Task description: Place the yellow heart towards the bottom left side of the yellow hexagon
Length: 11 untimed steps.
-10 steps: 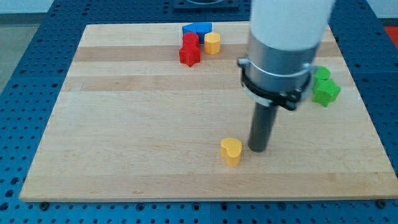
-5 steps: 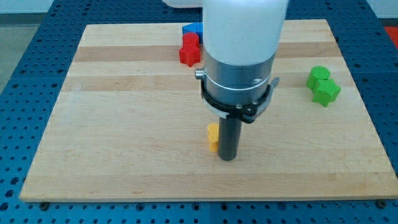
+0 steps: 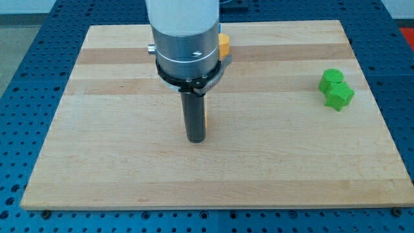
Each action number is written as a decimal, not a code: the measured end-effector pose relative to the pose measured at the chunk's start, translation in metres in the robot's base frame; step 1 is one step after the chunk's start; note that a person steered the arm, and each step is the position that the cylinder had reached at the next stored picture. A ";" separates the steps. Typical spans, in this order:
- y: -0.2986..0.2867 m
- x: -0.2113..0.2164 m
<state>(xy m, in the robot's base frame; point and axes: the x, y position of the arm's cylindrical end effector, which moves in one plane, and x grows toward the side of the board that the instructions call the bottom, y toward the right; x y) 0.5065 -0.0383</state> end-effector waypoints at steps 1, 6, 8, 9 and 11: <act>-0.001 -0.009; 0.000 -0.101; 0.018 -0.131; 0.029 -0.151; 0.045 -0.167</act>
